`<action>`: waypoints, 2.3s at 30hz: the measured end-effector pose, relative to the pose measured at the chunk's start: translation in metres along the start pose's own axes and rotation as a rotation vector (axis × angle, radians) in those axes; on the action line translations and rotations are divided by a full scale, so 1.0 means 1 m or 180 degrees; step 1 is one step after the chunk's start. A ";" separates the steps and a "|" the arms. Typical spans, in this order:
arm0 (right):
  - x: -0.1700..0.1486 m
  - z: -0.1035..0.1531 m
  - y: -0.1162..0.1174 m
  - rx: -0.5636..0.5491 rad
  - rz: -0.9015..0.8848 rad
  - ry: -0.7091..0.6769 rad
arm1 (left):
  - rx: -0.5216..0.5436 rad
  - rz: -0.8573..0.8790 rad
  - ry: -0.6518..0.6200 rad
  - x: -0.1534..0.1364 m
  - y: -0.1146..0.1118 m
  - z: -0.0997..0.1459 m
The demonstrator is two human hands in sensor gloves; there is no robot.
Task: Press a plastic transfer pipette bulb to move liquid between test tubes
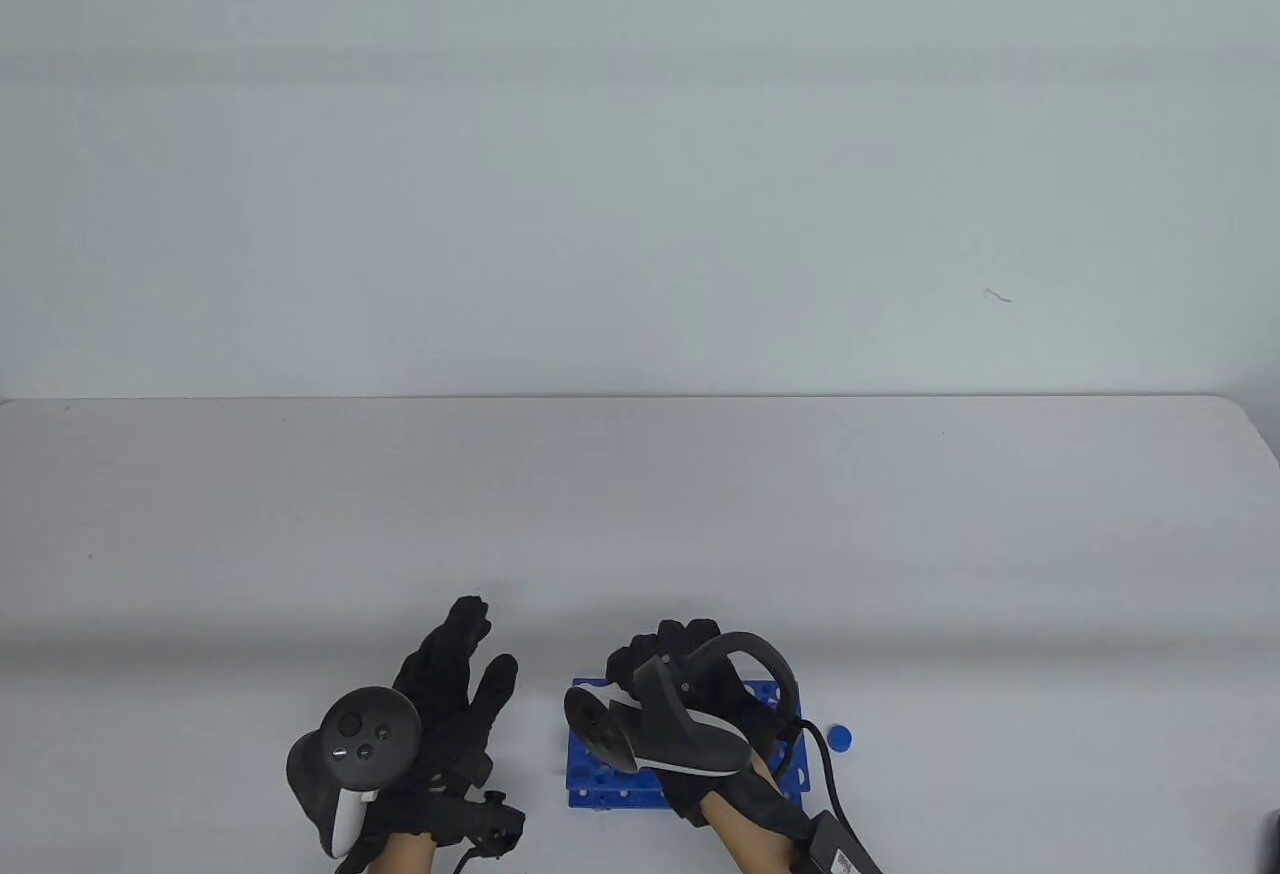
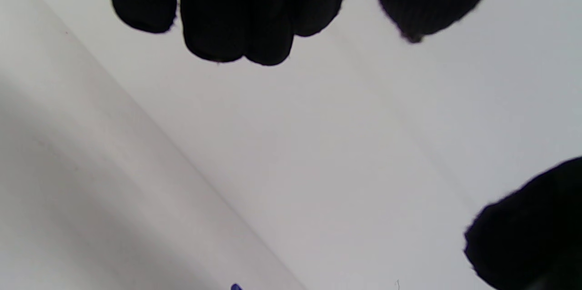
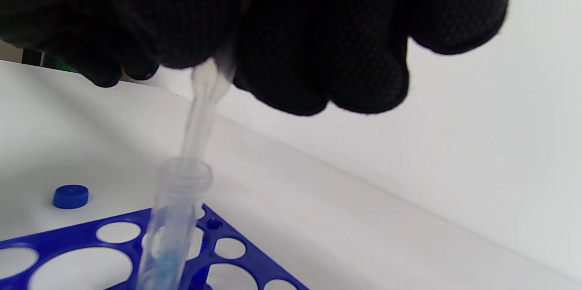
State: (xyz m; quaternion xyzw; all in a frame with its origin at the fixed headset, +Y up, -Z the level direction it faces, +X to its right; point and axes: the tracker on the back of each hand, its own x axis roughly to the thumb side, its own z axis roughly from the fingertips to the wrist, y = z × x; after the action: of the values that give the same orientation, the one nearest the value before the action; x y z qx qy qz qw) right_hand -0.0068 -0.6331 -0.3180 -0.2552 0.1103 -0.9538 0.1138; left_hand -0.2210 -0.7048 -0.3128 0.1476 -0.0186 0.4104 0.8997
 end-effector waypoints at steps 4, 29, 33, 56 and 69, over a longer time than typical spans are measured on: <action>0.001 0.000 0.002 0.0018 -0.0080 0.0006 | -0.0005 -0.0008 -0.0002 0.000 0.000 0.000; -0.045 0.023 -0.044 -0.0254 -0.0861 0.0264 | -0.0005 -0.0011 -0.0002 0.000 0.000 0.000; -0.071 0.040 -0.065 -0.0394 -0.1139 0.0356 | -0.0009 -0.0034 -0.0006 0.000 0.000 0.000; -0.105 0.078 -0.058 -0.0080 -0.1076 0.0717 | -0.0043 -0.0118 -0.0032 -0.001 -0.003 0.001; -0.083 0.064 -0.042 0.0179 -0.0785 0.0556 | -0.0055 -0.0128 -0.0039 -0.001 -0.004 0.001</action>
State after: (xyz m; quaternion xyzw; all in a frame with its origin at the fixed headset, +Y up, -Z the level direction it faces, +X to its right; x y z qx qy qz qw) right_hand 0.0897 -0.5803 -0.2909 -0.1795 0.0609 -0.9818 -0.0071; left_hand -0.2183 -0.7082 -0.3133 0.1427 -0.0247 0.3912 0.9089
